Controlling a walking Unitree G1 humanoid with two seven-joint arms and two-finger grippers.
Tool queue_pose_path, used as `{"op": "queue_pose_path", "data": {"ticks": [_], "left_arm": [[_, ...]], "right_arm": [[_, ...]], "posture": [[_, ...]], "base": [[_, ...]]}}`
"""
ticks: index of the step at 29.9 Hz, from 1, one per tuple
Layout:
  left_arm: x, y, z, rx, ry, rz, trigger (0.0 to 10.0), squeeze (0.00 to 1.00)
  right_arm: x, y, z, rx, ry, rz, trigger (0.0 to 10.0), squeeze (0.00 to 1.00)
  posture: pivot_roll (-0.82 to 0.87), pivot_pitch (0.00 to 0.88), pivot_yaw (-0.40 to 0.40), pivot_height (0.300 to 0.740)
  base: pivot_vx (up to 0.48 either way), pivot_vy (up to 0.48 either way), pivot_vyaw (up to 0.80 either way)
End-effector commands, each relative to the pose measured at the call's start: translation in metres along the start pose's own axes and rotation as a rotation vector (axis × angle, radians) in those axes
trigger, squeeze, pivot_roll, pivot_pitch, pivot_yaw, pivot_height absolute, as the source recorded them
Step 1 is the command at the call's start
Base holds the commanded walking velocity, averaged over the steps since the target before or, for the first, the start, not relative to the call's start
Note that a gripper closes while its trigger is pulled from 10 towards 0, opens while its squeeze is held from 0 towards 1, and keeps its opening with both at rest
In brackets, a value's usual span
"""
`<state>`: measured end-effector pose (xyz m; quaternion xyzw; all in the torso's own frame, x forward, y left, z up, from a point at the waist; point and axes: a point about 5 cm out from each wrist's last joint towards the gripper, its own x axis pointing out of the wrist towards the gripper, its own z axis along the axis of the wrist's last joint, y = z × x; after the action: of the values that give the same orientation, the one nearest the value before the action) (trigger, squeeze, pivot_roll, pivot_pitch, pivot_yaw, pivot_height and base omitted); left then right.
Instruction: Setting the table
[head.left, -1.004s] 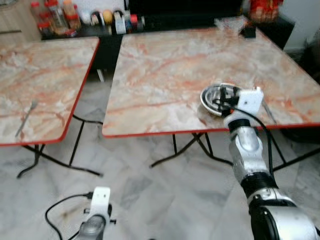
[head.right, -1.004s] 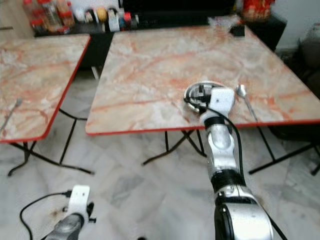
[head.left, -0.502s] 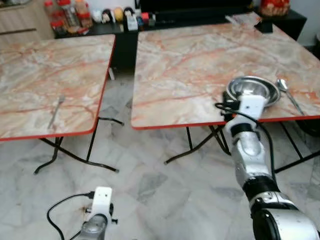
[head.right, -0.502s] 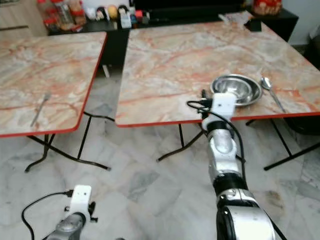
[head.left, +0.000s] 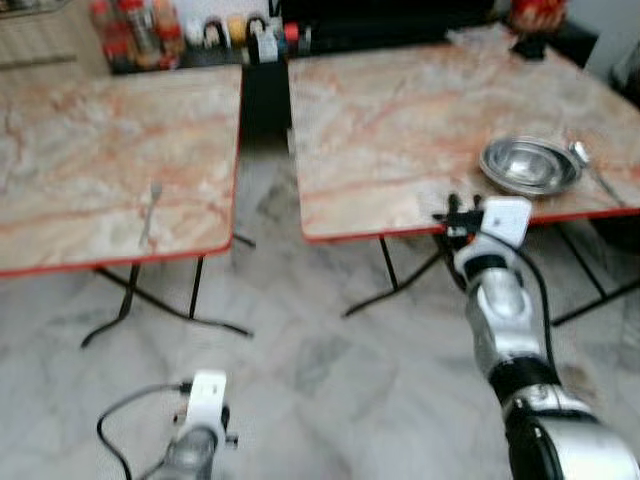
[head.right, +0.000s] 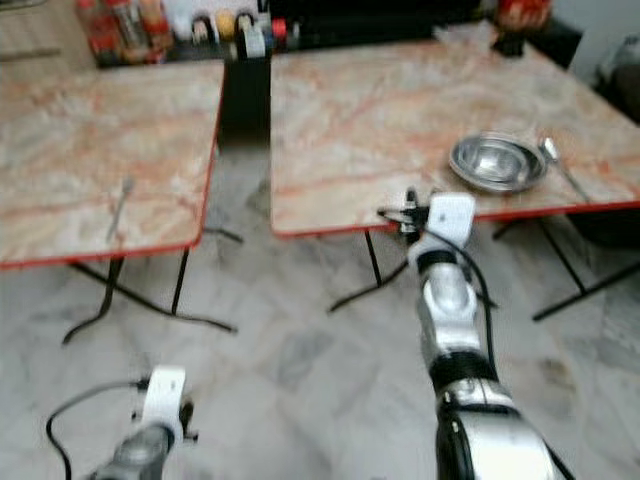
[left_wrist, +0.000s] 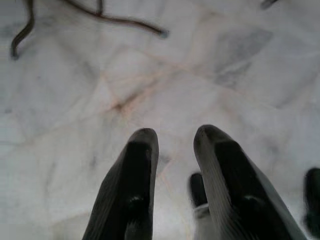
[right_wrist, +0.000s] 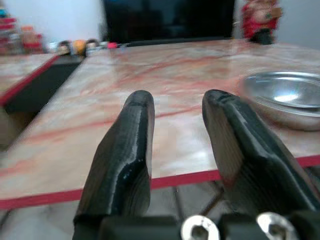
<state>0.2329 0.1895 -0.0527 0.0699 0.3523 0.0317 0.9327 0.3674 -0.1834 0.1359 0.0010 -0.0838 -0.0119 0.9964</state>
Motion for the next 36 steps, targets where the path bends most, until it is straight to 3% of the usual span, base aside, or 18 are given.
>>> {"op": "queue_pose_path", "data": {"ticks": [1,21,22,28,36], "left_arm": [[0.0,0.0,-0.002,0.007,0.011,0.003,10.0,0.0],[-0.001,0.0,-0.005,0.014,0.017,0.001,10.0,0.0],[-0.001,0.0,-0.005,0.014,0.019,0.002,10.0,0.0],[-0.001,0.002,-0.005,0.016,0.02,0.005,10.0,0.0],[-0.001,0.003,-0.005,0.015,0.021,0.011,10.0,0.0]], "right_arm": [[-0.003,-0.002,-0.007,-0.002,0.036,-0.003,10.0,0.0],[-0.035,-0.003,-0.067,0.005,0.353,-0.018,10.0,0.0],[-0.049,-0.007,-0.083,-0.017,0.458,-0.038,10.0,0.0],[-0.085,-0.011,-0.119,0.032,0.699,-0.113,10.0,0.0],[-0.119,0.001,-0.145,0.049,0.872,-0.052,10.0,0.0]], "posture": [[-0.05,0.073,0.048,0.74],[-0.05,0.052,0.045,0.74],[-0.04,0.052,0.044,0.74],[-0.04,0.057,0.048,0.74],[-0.03,0.057,0.048,0.74]], "base": [[0.0,0.334,0.0],[0.0,0.335,0.0],[0.0,0.337,0.0],[0.0,0.324,0.0],[0.0,0.306,0.0]]}}
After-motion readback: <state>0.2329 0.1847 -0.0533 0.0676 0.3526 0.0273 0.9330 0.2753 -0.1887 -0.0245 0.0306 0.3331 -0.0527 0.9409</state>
